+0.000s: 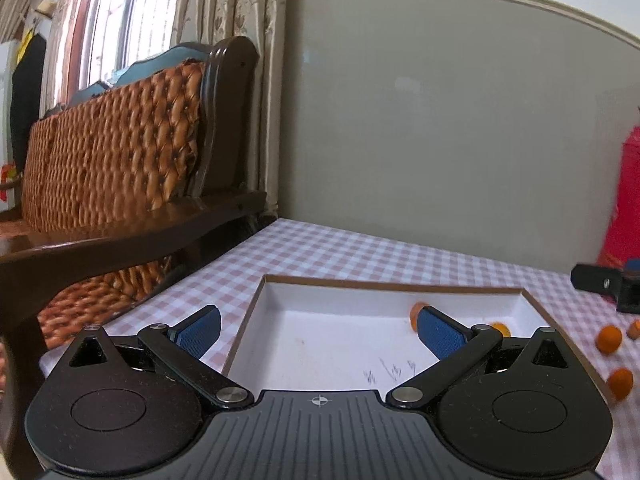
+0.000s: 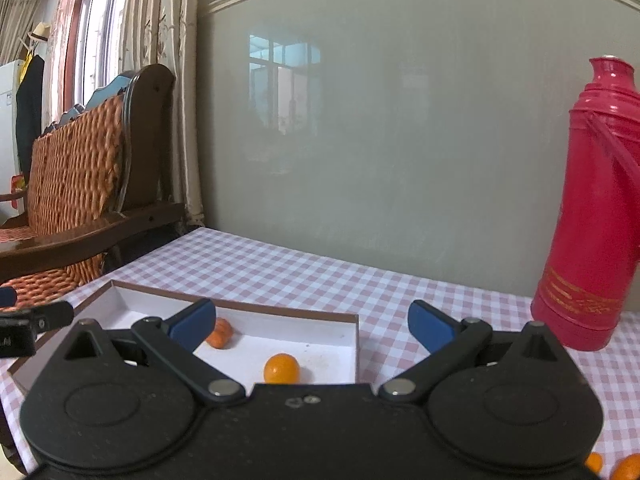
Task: Organize fruits
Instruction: 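Move both open tools back toward the remaining fruits on the table, then grasp the brown fruit with the left tool while the right tool grasps the dark fruit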
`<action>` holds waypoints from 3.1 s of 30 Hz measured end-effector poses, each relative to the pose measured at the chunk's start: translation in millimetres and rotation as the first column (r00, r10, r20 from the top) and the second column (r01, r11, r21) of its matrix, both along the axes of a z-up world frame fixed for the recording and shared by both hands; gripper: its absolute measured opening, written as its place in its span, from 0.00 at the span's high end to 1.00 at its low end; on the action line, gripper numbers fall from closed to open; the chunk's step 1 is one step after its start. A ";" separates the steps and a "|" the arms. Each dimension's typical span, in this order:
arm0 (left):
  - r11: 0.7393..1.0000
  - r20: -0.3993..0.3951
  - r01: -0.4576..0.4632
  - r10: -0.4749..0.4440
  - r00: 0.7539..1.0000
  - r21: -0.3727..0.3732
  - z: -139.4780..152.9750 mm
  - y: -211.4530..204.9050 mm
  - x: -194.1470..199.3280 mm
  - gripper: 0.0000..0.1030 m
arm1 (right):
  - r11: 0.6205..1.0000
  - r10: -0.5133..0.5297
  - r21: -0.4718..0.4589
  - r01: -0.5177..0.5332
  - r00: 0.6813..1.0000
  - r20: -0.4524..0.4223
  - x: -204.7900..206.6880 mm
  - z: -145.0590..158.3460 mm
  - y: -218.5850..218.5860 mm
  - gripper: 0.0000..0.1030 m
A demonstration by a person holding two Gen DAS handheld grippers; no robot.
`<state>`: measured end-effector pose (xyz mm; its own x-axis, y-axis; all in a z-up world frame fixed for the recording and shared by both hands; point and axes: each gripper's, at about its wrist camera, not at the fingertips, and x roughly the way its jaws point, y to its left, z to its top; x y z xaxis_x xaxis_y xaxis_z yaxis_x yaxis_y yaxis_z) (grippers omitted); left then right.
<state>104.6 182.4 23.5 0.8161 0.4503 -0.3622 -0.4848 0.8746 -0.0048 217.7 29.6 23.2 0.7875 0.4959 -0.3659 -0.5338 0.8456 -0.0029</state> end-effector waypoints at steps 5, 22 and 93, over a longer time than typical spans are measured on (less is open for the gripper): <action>0.999 0.008 0.040 -0.040 0.999 0.009 0.7 -13.1 -12.8 0.00 | 1.000 0.005 -0.019 -0.005 1.000 0.005 -22.3 1.1 -8.7 0.06; 0.982 0.103 0.185 -0.186 0.977 0.025 1.7 -85.4 -34.2 0.00 | 0.996 -0.083 -0.017 0.082 0.996 -0.035 -79.0 -2.6 -91.6 0.09; 0.805 -0.227 0.584 -0.591 0.774 -0.104 -74.4 -320.0 101.4 0.55 | 0.912 -0.404 -0.161 0.377 0.892 -0.204 -26.4 -87.8 -246.2 0.63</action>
<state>206.0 -137.6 -50.9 0.8063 -0.1012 -0.5827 0.1347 0.9908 0.0143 191.3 -216.6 -64.6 0.7970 0.1096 -0.5940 -0.1581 0.9870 -0.0299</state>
